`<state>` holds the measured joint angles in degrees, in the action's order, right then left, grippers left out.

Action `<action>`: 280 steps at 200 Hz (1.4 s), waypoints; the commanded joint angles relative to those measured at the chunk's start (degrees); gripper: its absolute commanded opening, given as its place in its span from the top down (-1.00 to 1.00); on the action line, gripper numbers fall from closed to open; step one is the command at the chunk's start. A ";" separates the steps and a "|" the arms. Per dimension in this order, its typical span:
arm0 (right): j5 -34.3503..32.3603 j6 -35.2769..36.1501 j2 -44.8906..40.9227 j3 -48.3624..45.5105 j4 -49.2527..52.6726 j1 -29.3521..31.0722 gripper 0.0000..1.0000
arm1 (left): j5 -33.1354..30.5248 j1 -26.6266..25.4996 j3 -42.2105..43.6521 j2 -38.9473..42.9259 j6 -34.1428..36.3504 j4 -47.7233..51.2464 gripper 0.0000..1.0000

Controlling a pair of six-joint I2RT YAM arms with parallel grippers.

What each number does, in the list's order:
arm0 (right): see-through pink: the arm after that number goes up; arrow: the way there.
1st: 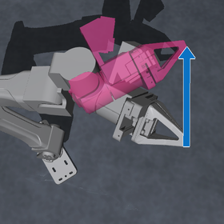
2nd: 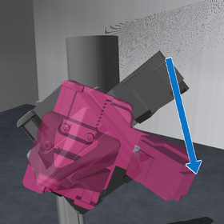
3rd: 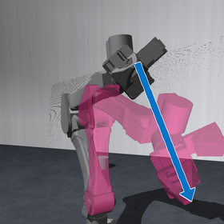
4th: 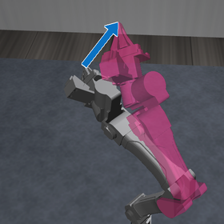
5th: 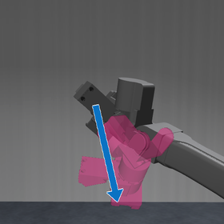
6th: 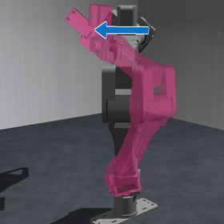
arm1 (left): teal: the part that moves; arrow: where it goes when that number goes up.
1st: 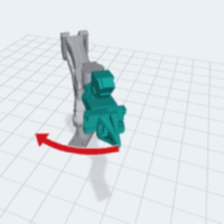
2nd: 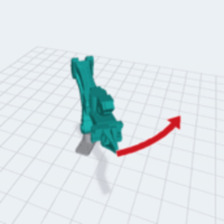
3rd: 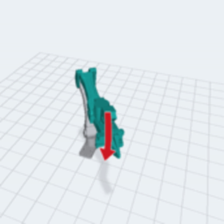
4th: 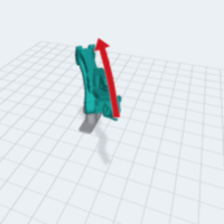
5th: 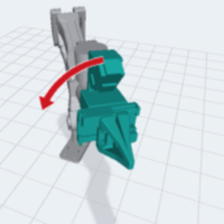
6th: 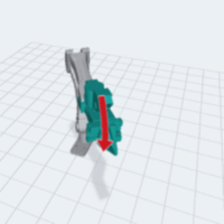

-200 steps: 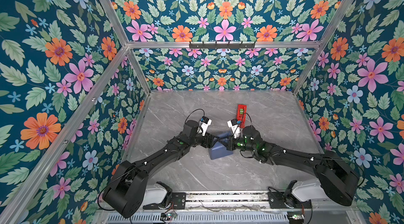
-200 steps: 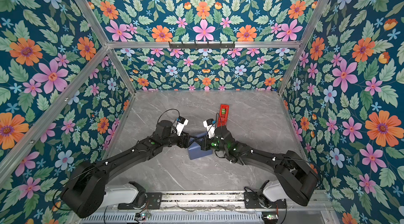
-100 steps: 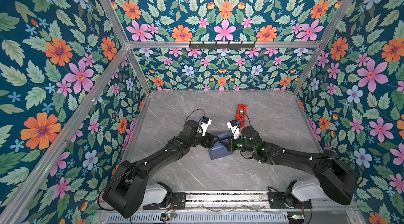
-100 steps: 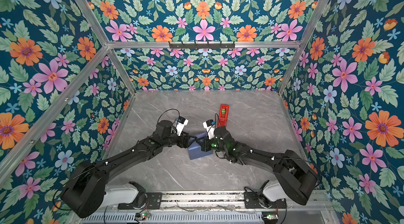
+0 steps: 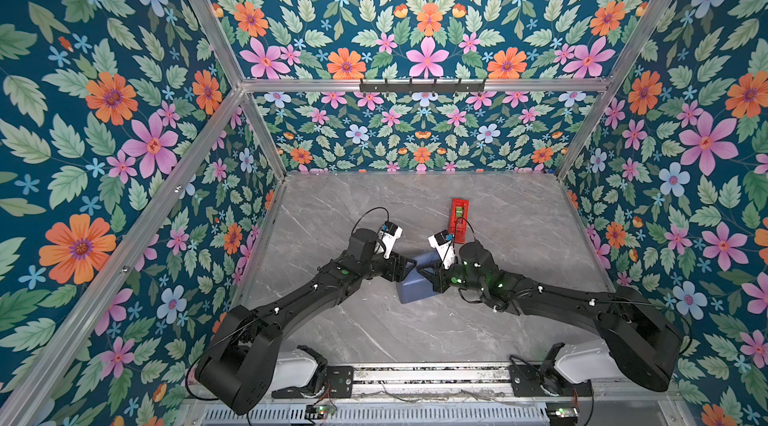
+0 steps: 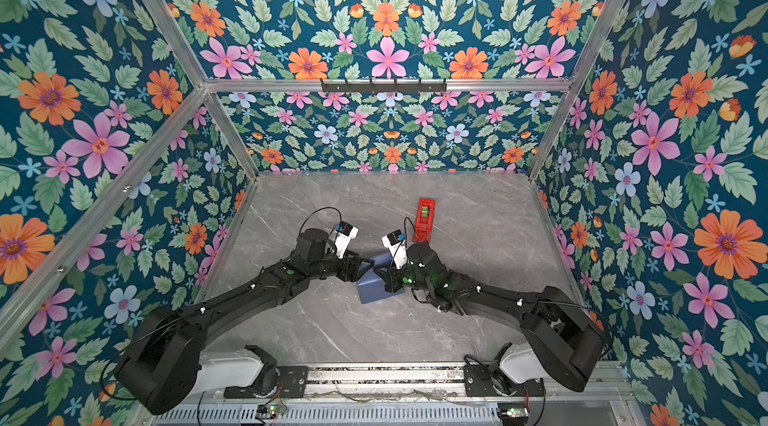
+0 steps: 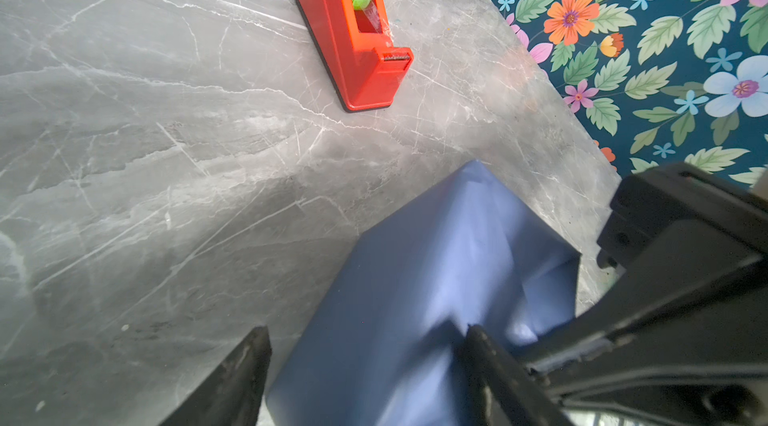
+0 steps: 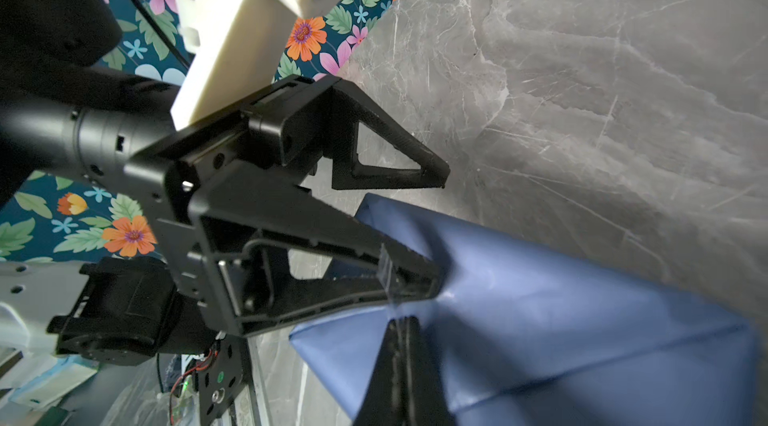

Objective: Wrap the gift box in paper

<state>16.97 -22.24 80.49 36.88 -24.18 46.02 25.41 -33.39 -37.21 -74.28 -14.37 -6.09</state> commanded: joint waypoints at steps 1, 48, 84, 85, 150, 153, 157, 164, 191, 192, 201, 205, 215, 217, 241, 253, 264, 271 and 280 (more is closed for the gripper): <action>-1.54 5.79 0.87 -0.93 5.48 -0.05 1.00 | -0.62 -0.07 0.21 -0.18 1.63 4.94 -0.50; -3.76 9.46 1.93 -1.10 6.77 -0.01 1.00 | -0.36 -0.01 0.12 -0.43 1.59 4.94 -0.50; -4.80 10.40 1.87 -2.14 6.43 -0.03 0.95 | -0.45 -0.01 0.21 -0.43 1.54 5.03 -0.50; -4.82 10.47 1.82 -2.16 6.43 0.00 0.94 | -0.45 -0.06 0.21 -0.43 1.54 5.03 -0.50; -3.96 9.27 0.65 -0.50 7.21 -0.02 0.71 | -0.62 -0.02 0.23 -0.74 1.63 5.03 -0.50; -3.99 9.07 0.49 -0.42 7.14 -0.05 0.71 | -0.62 -0.01 0.21 -0.76 1.63 5.01 -0.50; -4.03 8.73 0.33 -0.33 7.13 -0.09 0.71 | -0.62 -0.06 0.21 -0.78 1.63 4.99 -0.50; -4.05 8.38 0.05 -0.26 7.05 0.03 0.69 | -0.67 -0.08 0.21 -0.70 1.70 5.03 -0.50; -4.23 7.02 -0.76 0.33 7.30 -0.05 0.67 | -0.62 -0.03 0.12 -0.84 1.71 5.03 -0.50; -4.23 6.98 -0.81 0.36 7.35 -0.01 0.66 | -0.58 -0.02 0.12 -0.85 1.71 5.03 -0.50; -4.31 6.57 -1.00 0.70 7.63 -0.07 0.65 | -0.54 -0.08 0.12 -0.94 1.71 5.03 -0.50; -4.29 6.43 -1.03 0.88 7.69 -0.12 0.64 | -0.54 -0.02 0.13 -0.91 1.71 5.03 -0.50; -4.06 6.04 -1.02 1.37 8.00 -0.05 0.64 | -0.60 -0.04 0.20 -0.95 1.71 5.03 -0.50; -4.05 5.93 -0.99 1.42 8.01 -0.03 0.64 | -0.62 -0.02 0.21 -0.95 1.71 4.97 -0.50; -3.88 4.94 -0.77 2.30 8.51 -0.07 0.59 | -0.55 -0.02 0.21 -0.89 1.71 4.94 -0.50; -4.05 4.62 -0.77 2.73 8.84 -0.05 0.57 | -0.50 -0.08 0.30 -0.86 1.71 4.94 -0.50; -4.22 4.58 -0.77 3.00 9.10 -0.05 0.55 | -0.53 -0.03 0.30 -0.73 1.71 4.94 -0.50; -4.40 4.42 -0.77 3.18 9.28 -0.13 0.53 | -0.47 -0.02 0.30 -0.78 1.72 4.94 -0.50; -4.62 4.30 -0.83 3.41 9.42 -0.04 0.50 | -0.45 -0.03 0.26 -0.86 1.71 4.94 -0.50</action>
<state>14.33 -16.93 79.50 39.75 -18.22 45.95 25.80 -33.39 -37.21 -74.76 -14.39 -6.61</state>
